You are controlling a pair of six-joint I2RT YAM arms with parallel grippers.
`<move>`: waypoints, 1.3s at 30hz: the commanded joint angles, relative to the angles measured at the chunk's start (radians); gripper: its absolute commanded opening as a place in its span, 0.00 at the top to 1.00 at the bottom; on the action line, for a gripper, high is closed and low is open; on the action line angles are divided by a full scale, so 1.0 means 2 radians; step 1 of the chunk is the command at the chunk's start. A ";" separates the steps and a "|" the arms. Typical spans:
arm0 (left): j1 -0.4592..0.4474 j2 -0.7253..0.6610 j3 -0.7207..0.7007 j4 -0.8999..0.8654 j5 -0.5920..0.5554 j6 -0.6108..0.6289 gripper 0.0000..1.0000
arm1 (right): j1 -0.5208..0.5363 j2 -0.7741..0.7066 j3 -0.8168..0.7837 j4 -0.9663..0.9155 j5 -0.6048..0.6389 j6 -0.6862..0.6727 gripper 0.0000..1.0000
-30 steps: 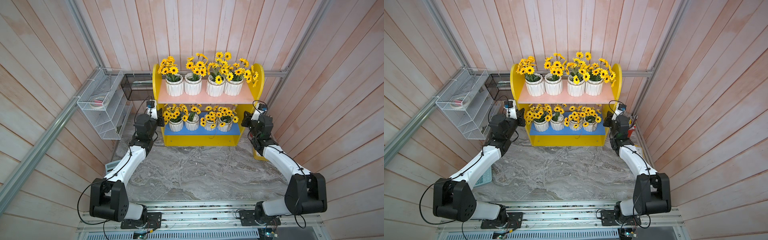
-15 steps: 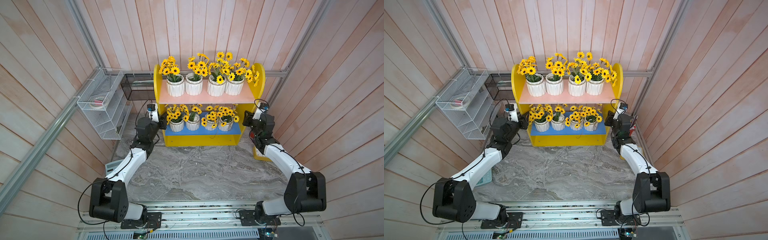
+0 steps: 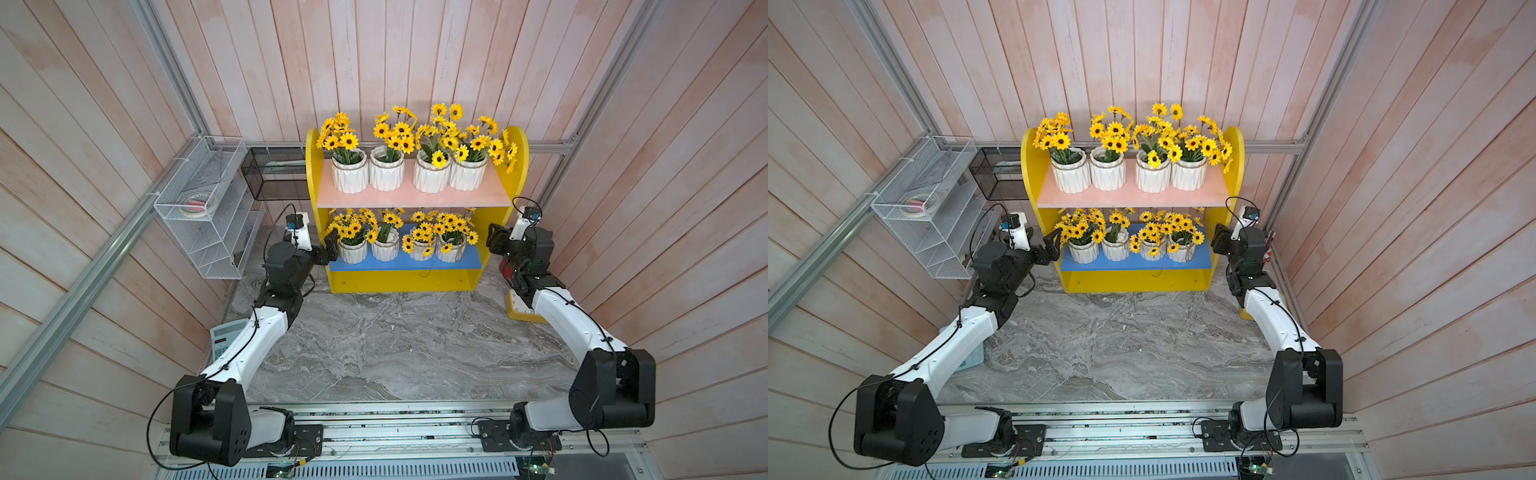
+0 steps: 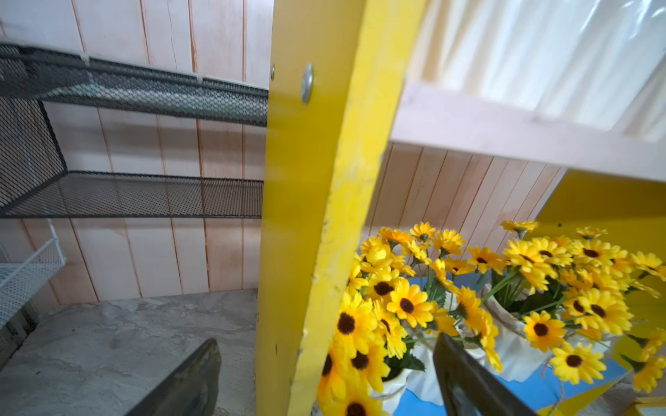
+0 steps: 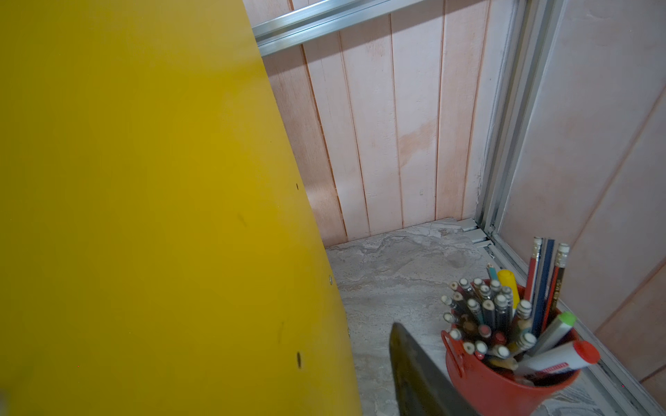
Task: Take the sunflower pots off the shelves
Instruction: Move the shelf to the center of the board, then pick up the sunflower pot from the shelf.
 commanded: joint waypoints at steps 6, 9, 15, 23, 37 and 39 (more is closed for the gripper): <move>0.002 -0.095 -0.028 -0.106 -0.075 -0.104 0.00 | -0.003 -0.074 -0.023 -0.049 0.032 0.008 0.34; 0.001 -0.131 -0.027 -0.203 -0.157 -0.210 0.00 | 0.010 -0.099 -0.028 -0.072 0.038 -0.001 0.31; 0.001 -0.182 -0.033 -0.288 -0.188 -0.270 0.00 | 0.059 -0.155 -0.054 -0.106 0.071 -0.019 0.25; 0.015 -0.159 -0.004 -0.299 -0.012 -0.212 0.00 | 0.157 -0.209 -0.071 -0.120 0.103 -0.035 0.19; 0.024 -0.174 -0.057 -0.211 0.171 -0.212 0.00 | 0.163 -0.216 -0.016 -0.122 0.084 -0.031 0.04; 0.025 -0.174 -0.057 -0.221 0.183 -0.211 0.00 | 0.162 -0.206 0.001 -0.113 0.088 -0.030 0.03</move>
